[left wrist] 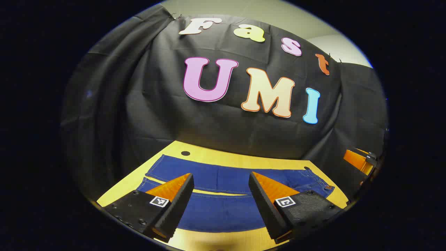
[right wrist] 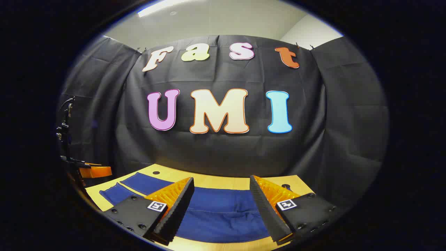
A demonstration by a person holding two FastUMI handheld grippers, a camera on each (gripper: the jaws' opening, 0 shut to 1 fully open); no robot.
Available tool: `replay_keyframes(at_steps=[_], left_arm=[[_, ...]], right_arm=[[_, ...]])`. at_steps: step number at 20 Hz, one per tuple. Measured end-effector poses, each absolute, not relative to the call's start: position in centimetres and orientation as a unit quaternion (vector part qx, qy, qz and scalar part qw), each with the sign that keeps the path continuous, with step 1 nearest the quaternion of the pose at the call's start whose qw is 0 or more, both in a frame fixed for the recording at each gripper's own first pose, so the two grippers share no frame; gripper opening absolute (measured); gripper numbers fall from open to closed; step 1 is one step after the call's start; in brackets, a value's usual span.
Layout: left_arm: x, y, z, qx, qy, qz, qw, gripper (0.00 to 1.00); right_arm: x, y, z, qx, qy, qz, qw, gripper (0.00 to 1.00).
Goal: Grasp the waist and the cuffs of the jeans and fold them to make the two legs overlap; first hold the waist and fold one-third of the jeans toward the cuffs, then hold the cuffs and fold the remaining one-third in the same direction to finish folding.
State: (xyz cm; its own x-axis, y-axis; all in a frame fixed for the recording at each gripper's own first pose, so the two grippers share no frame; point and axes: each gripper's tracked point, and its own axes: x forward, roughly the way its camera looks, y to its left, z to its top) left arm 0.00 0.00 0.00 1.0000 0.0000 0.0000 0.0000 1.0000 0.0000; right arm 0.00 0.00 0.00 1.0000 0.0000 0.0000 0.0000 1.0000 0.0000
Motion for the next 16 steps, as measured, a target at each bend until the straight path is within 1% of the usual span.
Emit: replay_keyframes(at_steps=[8, 12, 13, 16], left_arm=[[-0.1, -0.8, -0.4, 0.007, 0.002, -0.016, 1.0, 0.94], [-0.2, -1.6, -0.5, 0.009, 0.002, -0.027, 1.0, 0.94], [-0.2, -1.7, -0.5, 0.008, 0.002, -0.029, 1.0, 0.94], [-0.4, -1.9, -1.0, 0.005, 0.005, -0.032, 0.999, 0.95]], right_arm=[[-0.5, 0.0, -0.4, 0.0, 0.012, -0.004, 1.0, 0.98], [-2.1, 0.2, -0.6, -0.006, 0.014, 0.0, 1.0, 1.0], [-2.2, 0.2, -0.5, -0.007, 0.014, 0.0, 1.0, 0.99], [-2.5, 0.1, -0.6, 0.003, 0.016, 0.0, 1.0, 0.99]])
